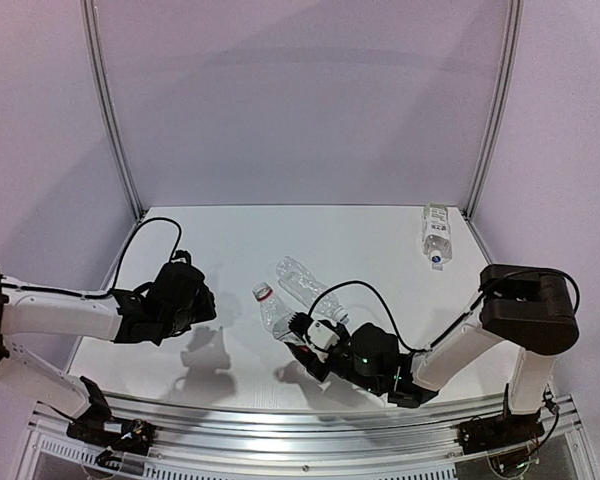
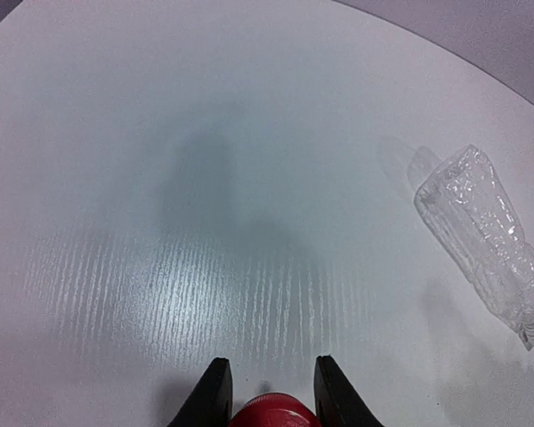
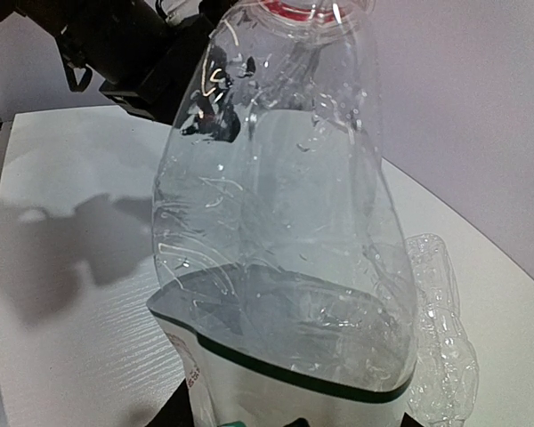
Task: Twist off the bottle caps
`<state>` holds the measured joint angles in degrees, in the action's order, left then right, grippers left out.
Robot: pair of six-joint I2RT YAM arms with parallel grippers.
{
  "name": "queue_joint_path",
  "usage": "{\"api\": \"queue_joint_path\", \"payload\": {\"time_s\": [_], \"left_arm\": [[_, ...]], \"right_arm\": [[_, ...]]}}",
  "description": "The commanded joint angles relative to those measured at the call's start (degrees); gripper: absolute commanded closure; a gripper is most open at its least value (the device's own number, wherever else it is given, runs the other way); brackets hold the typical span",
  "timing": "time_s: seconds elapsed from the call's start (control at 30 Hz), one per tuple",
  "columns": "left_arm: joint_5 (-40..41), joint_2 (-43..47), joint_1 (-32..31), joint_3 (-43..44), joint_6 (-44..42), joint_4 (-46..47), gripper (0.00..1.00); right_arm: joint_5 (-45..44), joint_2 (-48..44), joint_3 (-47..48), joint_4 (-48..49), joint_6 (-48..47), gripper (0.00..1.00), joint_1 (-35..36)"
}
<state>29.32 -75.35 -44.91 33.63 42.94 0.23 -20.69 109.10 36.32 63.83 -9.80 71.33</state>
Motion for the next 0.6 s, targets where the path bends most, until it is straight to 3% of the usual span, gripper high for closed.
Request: {"api": "queue_joint_path", "payload": {"time_s": [0.0,0.57], "left_arm": [[-0.66,-3.69,0.77,-1.15,-1.02,5.16,0.68],[-0.17,-7.82,1.22,-1.32,-2.67,6.65,0.46]], "right_arm": [[-0.3,-2.2,-1.45,2.32,0.05,0.55,-0.51],[0.72,-2.44,-2.28,3.1,0.43,0.55,-0.93]]}}
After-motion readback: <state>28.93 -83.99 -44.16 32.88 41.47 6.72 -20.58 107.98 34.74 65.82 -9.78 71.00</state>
